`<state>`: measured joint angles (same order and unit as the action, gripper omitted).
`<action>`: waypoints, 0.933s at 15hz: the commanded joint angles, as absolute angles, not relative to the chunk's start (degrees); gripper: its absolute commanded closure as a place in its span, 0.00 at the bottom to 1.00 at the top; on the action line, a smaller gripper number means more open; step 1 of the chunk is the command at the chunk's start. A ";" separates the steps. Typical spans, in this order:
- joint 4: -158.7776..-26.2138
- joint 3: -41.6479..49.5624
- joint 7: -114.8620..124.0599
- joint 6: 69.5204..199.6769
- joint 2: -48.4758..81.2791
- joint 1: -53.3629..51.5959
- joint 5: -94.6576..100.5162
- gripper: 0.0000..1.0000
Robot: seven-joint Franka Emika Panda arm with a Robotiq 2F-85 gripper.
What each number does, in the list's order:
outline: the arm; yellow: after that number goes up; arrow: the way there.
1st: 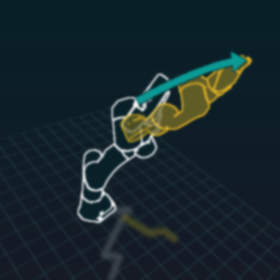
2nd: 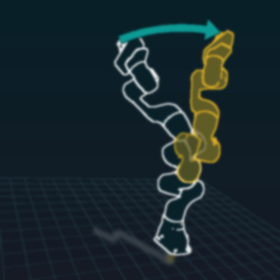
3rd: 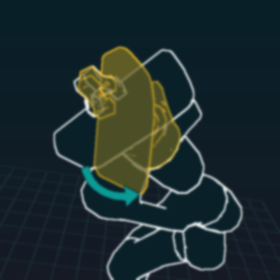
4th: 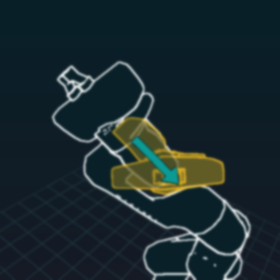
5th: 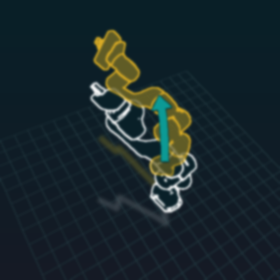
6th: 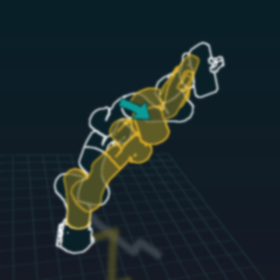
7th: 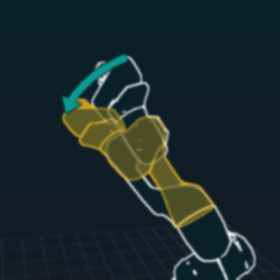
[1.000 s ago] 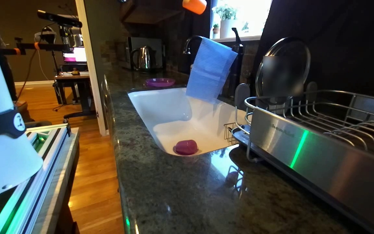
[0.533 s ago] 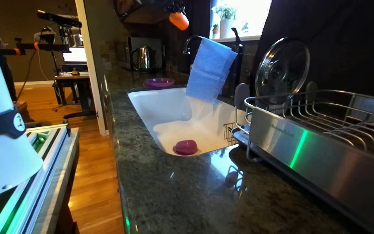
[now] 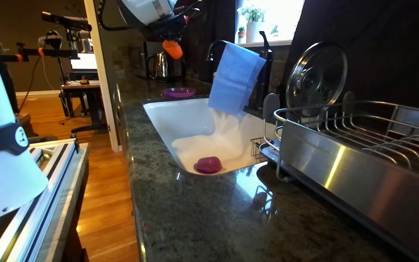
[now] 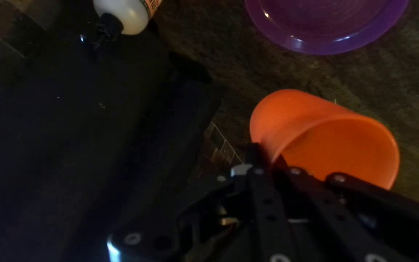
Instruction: Put the orange cup on the pink plate
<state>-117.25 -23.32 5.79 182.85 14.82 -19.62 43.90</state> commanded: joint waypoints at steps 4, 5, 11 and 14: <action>-115.81 -20.10 9.92 181.81 14.98 -21.67 43.75 0.99; -114.11 -19.81 11.58 181.63 16.46 -22.05 42.56 0.99; -99.23 -24.40 15.91 177.88 28.84 -21.69 33.95 0.99; -91.51 -24.85 17.76 166.44 32.85 -24.20 29.72 0.99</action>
